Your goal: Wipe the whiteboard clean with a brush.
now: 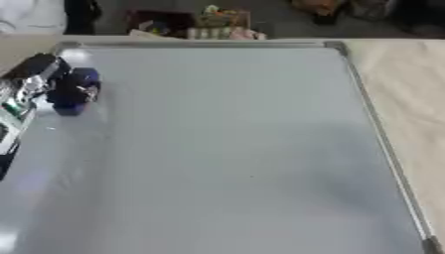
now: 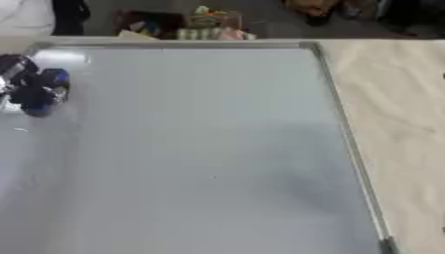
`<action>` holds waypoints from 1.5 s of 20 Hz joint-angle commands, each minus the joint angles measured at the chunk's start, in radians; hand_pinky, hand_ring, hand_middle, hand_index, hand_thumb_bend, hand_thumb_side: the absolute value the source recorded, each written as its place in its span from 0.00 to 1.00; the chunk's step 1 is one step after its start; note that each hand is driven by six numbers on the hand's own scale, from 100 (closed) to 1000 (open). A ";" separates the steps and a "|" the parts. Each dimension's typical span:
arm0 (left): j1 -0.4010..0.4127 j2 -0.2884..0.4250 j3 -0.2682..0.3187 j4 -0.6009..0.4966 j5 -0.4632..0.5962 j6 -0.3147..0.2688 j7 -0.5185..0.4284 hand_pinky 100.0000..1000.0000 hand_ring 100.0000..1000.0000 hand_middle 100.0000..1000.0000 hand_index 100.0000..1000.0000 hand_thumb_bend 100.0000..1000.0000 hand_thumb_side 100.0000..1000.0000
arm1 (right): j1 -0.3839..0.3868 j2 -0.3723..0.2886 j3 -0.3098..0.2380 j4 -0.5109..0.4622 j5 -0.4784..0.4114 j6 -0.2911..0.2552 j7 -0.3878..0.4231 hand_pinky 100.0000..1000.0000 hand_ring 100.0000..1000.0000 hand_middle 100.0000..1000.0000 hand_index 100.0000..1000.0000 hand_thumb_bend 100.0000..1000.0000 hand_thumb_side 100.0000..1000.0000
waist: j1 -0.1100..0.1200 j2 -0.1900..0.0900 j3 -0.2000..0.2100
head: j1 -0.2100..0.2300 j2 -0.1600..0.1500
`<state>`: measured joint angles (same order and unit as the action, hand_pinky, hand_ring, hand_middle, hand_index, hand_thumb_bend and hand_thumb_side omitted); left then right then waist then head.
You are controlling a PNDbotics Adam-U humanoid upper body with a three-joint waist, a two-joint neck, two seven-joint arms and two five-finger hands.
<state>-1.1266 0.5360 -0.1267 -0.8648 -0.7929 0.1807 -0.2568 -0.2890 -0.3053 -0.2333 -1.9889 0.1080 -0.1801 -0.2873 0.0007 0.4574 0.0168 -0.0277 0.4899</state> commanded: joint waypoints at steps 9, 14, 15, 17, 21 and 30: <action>-0.023 0.024 0.013 -0.011 0.012 -0.006 -0.013 0.60 0.66 0.54 0.17 0.23 0.48 | 0.000 -0.014 -0.008 -0.011 -0.007 0.000 -0.002 0.86 0.81 0.59 0.86 0.00 1.00 | 0.001 -0.027 0.003 | -0.001 -0.007; -0.023 0.026 0.014 -0.011 0.019 -0.005 -0.020 0.61 0.67 0.55 0.17 0.22 0.48 | 0.000 -0.014 -0.008 -0.011 -0.007 0.001 -0.001 0.86 0.81 0.58 0.86 0.00 1.00 | 0.001 -0.028 0.004 | -0.001 -0.008; -0.022 0.026 0.014 -0.011 0.018 -0.005 -0.019 0.61 0.67 0.55 0.17 0.21 0.47 | 0.000 -0.013 -0.008 -0.011 -0.008 0.001 -0.001 0.86 0.81 0.58 0.86 0.00 1.00 | 0.001 -0.029 0.004 | -0.001 -0.009; -0.021 0.027 0.015 -0.010 0.017 -0.004 -0.018 0.60 0.66 0.54 0.17 0.18 0.45 | -0.001 -0.013 -0.008 -0.011 -0.008 0.000 -0.001 0.86 0.81 0.58 0.86 0.00 1.00 | 0.001 -0.029 0.003 | -0.001 -0.010; -0.020 0.026 0.016 -0.006 0.017 -0.005 -0.017 0.59 0.65 0.52 0.17 0.17 0.43 | -0.002 -0.012 -0.008 -0.011 -0.008 0.000 -0.003 0.86 0.81 0.58 0.86 0.00 1.00 | 0.000 -0.027 0.002 | 0.001 -0.014; -0.016 0.022 0.017 0.002 0.017 -0.011 -0.016 0.58 0.61 0.46 0.16 0.18 0.44 | -0.002 -0.011 -0.010 -0.011 -0.007 0.001 -0.006 0.86 0.81 0.58 0.86 0.00 1.00 | -0.001 -0.025 -0.001 | 0.001 -0.018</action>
<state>-1.1284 0.5362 -0.1196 -0.8612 -0.7824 0.1739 -0.2705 -0.2852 -0.3042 -0.2336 -1.9889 0.1062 -0.1785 -0.2887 0.0008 0.4564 0.0184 -0.0278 0.4859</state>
